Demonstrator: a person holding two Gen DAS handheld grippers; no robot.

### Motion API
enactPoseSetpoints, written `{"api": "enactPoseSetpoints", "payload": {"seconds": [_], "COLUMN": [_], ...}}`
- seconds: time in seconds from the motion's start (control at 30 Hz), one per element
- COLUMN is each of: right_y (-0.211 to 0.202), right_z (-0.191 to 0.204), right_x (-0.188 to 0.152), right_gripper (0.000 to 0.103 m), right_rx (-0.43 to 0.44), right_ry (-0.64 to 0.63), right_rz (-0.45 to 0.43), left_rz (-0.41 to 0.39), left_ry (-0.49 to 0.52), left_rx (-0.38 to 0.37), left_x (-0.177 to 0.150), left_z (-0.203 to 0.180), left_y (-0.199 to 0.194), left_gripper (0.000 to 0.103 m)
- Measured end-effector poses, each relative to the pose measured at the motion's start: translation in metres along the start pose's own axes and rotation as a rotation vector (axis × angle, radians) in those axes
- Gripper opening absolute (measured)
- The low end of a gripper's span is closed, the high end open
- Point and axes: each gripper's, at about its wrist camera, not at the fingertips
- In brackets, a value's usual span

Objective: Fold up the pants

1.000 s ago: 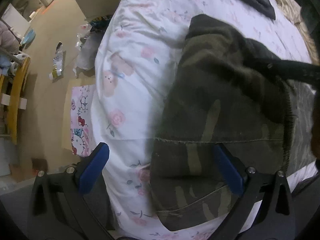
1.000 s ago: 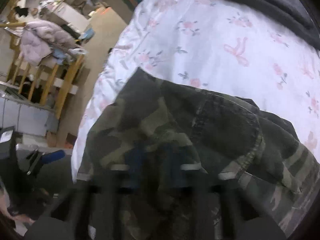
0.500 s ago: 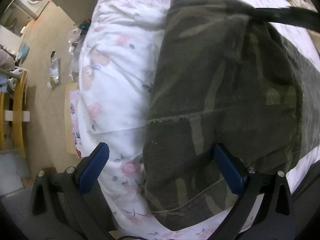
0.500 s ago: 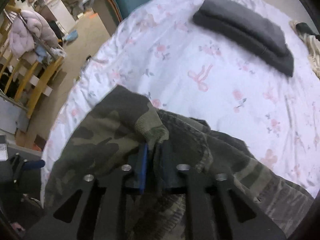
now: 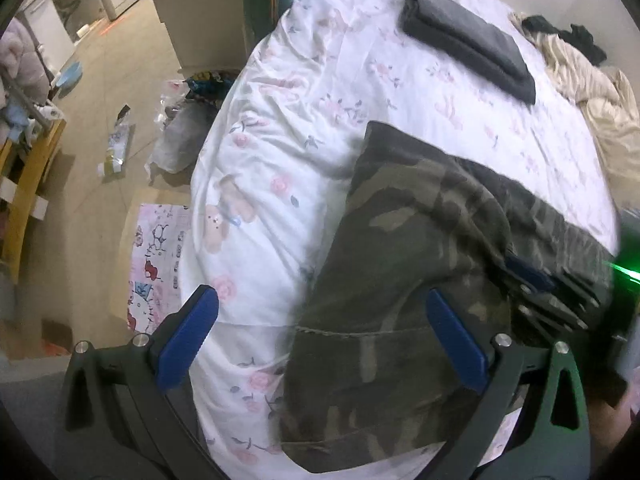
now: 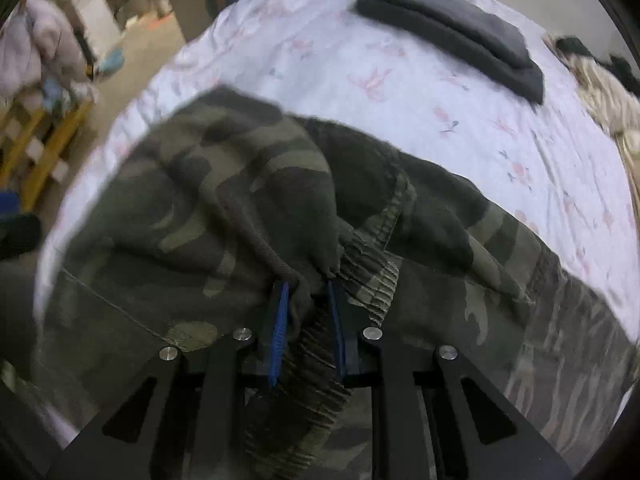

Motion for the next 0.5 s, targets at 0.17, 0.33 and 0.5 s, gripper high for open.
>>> {"api": "enactPoseSetpoints", "payload": {"seconds": [0.17, 0.33, 0.5], "right_y": [-0.050, -0.005, -0.048], "right_z": [0.003, 0.021, 0.012], "right_x": [-0.027, -0.076, -0.075], "right_gripper": [0.021, 0.019, 0.024], "right_rx": [0.180, 0.107, 0.128], "right_ry": [0.115, 0.116, 0.200], "right_rz": [-0.011, 0.087, -0.032], "left_rz": [-0.017, -0.008, -0.019], "left_ry": [-0.038, -0.032, -0.015], "left_rx": [-0.033, -0.053, -0.071], "left_x": [0.004, 0.002, 0.001], "left_z": [0.006, -0.002, -0.008], "left_y": [-0.005, -0.003, -0.004], "left_gripper": [0.102, 0.102, 0.102]}}
Point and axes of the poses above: each gripper's, at about its wrist camera, not at the fingertips, and y roughly the way its jaws point, z to its left, x to its top, and after that the axes turned 8 degrees about -z, right-handed
